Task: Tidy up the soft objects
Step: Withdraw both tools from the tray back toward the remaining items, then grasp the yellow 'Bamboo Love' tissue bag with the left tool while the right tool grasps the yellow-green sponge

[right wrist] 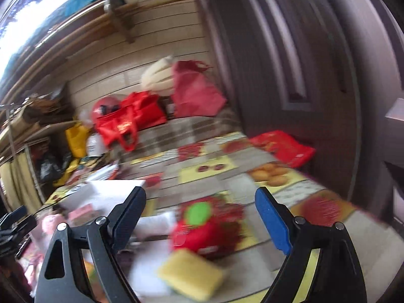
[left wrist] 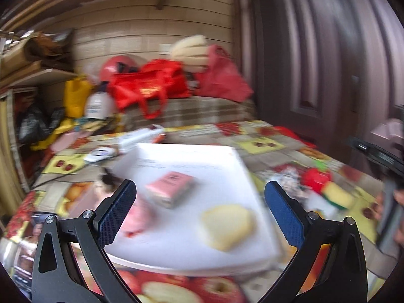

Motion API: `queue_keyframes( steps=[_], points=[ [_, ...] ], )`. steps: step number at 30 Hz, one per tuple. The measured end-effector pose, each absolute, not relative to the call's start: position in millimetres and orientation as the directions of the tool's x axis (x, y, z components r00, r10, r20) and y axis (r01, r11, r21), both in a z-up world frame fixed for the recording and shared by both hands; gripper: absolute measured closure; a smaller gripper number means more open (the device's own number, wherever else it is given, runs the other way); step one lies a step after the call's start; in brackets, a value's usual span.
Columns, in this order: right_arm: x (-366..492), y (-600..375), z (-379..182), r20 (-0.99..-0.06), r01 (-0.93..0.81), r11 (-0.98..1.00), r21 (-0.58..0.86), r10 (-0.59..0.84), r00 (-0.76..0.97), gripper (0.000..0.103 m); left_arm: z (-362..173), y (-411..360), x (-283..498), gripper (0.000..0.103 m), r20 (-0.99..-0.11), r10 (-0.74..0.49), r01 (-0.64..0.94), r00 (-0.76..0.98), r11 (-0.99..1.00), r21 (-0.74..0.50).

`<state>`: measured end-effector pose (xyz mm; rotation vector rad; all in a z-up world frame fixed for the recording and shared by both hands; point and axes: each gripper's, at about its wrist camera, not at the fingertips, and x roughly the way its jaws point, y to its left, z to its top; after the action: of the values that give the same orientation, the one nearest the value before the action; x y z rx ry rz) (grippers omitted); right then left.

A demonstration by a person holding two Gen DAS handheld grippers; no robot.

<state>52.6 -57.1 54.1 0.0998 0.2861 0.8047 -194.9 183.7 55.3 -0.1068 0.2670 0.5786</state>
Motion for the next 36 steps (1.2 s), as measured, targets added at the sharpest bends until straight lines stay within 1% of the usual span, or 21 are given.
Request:
queue_keyframes(
  steps=[4, 7, 8, 9, 10, 13, 18, 21, 22, 23, 24, 28, 32, 36],
  points=[
    [78, -69, 49, -0.301, -0.68, 0.703, 0.207, 0.707, 0.64, 0.015, 56, 156, -180, 0.001, -0.316, 0.37, -0.402, 0.874, 0.914, -0.043],
    [81, -63, 45, -0.378, -0.756, 0.622, 0.205, 0.763, 0.525, 0.015, 56, 136, -171, 0.001, -0.339, 0.301, -0.337, 0.891, 0.94, -0.049],
    [78, -56, 43, -0.412, -0.799, 0.566, 0.202, 0.789, 0.456, 0.015, 56, 128, -168, 0.001, -0.343, 0.278, -0.311, 0.897, 0.949, -0.044],
    [76, -53, 40, -0.435, -0.822, 0.534, 0.199, 0.8, 0.414, 0.015, 57, 124, -165, 0.001, -0.347, 0.264, -0.295, 0.9, 0.955, -0.037],
    [72, -44, 36, -0.477, -0.848, 0.495, 0.187, 0.801, 0.362, 0.015, 57, 119, -162, 0.001, -0.355, 0.257, -0.282, 0.899, 0.959, -0.02],
    [66, -24, 27, -0.56, -0.882, 0.445, 0.156, 0.775, 0.293, 0.015, 55, 118, -156, 0.001, -0.38, 0.242, -0.27, 0.893, 0.963, -0.023],
    [75, -15, 11, -0.645, -0.882, 0.43, 0.193, 0.733, 0.216, 0.015, 54, 118, -153, 0.001, -0.395, 0.212, -0.243, 0.894, 0.97, -0.028],
    [84, -15, 4, -0.67, -0.865, 0.442, 0.237, 0.719, 0.184, 0.016, 53, 109, -152, 0.001, -0.398, 0.202, -0.216, 0.895, 0.976, 0.011],
    [85, -15, 4, -0.672, -0.865, 0.438, 0.246, 0.72, 0.174, 0.022, 53, 107, -152, 0.001, -0.398, 0.199, -0.208, 0.896, 0.978, 0.021],
    [84, -15, 4, -0.671, -0.868, 0.43, 0.249, 0.723, 0.165, 0.039, 53, 104, -151, 0.001, -0.401, 0.194, -0.198, 0.895, 0.98, 0.033],
    [83, -14, 4, -0.67, -0.872, 0.422, 0.248, 0.725, 0.161, 0.047, 52, 103, -150, 0.001, -0.407, 0.192, -0.193, 0.893, 0.98, 0.038],
    [76, -14, 7, -0.665, -0.881, 0.422, 0.214, 0.724, 0.185, 0.054, 48, 104, -139, 0.001, -0.459, 0.196, -0.196, 0.867, 0.979, 0.047],
    [81, -22, 12, -0.633, -0.864, 0.449, 0.23, 0.743, 0.218, 0.054, 42, 102, -131, 0.001, -0.499, 0.213, -0.204, 0.84, 0.976, 0.074],
    [88, -26, 11, -0.627, -0.845, 0.466, 0.261, 0.748, 0.218, 0.054, 36, 96, -120, 0.001, -0.539, 0.268, -0.23, 0.798, 0.963, 0.138]
  ],
)
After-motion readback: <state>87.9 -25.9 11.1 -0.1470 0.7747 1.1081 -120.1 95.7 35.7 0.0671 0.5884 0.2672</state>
